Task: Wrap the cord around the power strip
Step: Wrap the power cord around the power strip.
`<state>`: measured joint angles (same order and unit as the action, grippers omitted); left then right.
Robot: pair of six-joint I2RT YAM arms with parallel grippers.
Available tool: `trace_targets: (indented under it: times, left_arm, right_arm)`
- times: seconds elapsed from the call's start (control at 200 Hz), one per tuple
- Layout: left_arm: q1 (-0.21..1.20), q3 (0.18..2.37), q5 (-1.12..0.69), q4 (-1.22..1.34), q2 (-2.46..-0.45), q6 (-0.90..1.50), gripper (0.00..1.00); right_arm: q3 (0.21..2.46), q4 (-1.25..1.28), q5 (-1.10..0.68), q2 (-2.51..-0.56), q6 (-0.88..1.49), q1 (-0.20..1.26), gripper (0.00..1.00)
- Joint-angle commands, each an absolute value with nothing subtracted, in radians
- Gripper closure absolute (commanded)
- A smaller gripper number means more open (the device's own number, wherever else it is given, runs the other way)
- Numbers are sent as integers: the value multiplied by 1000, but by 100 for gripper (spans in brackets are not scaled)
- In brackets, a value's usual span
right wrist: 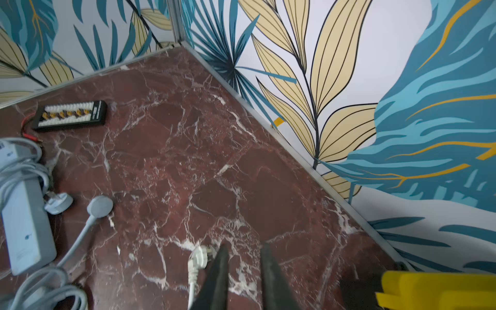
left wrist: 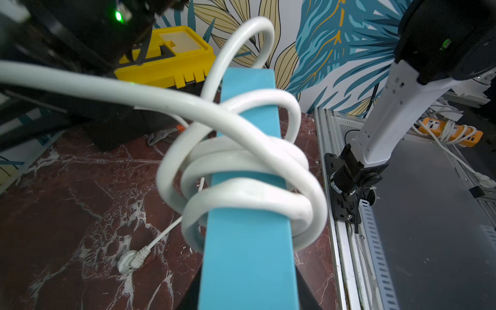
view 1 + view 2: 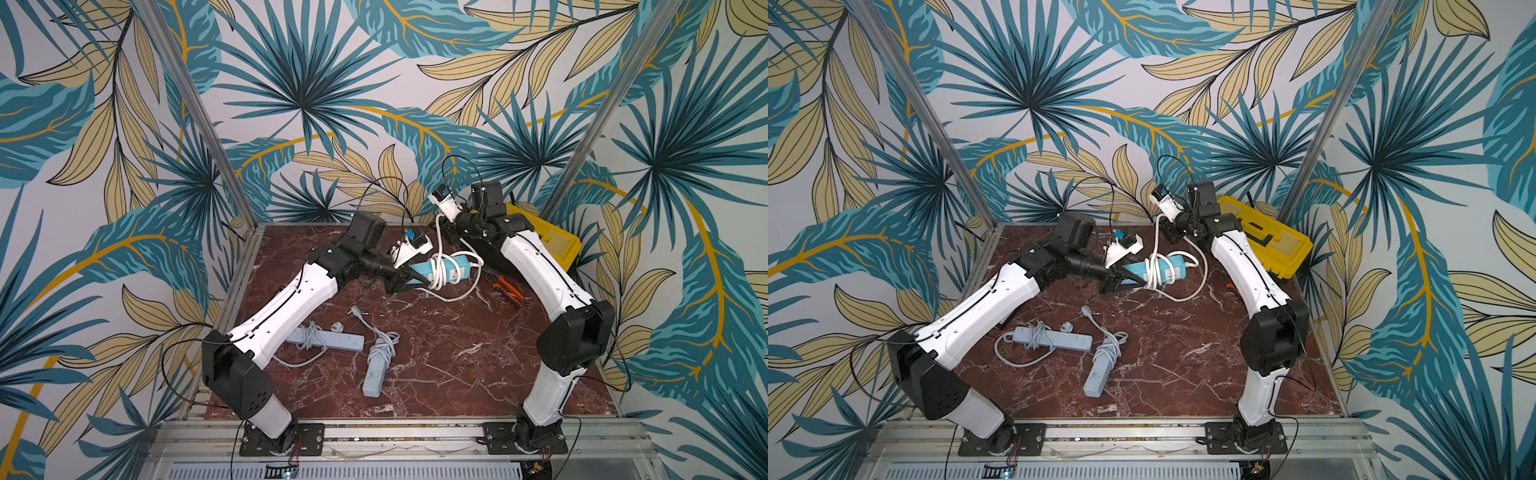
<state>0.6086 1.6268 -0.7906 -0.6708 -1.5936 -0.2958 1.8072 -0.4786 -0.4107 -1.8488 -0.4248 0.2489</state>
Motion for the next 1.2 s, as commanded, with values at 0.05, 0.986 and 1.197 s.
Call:
trace_targets:
  times: [0.05, 0.986, 1.197]
  left_arm:
    - [632, 1694, -859, -633, -1568, -256, 100]
    - [601, 1884, -564, -233, -1595, 180, 100]
    - [602, 1930, -601, -233, -1630, 194, 100]
  right_arm:
    - [1578, -137, -451, -1835, -191, 212, 54]
    - [1477, 0, -189, -2040, 29, 232, 48]
    - [1559, -29, -144, -2115, 61, 265, 70]
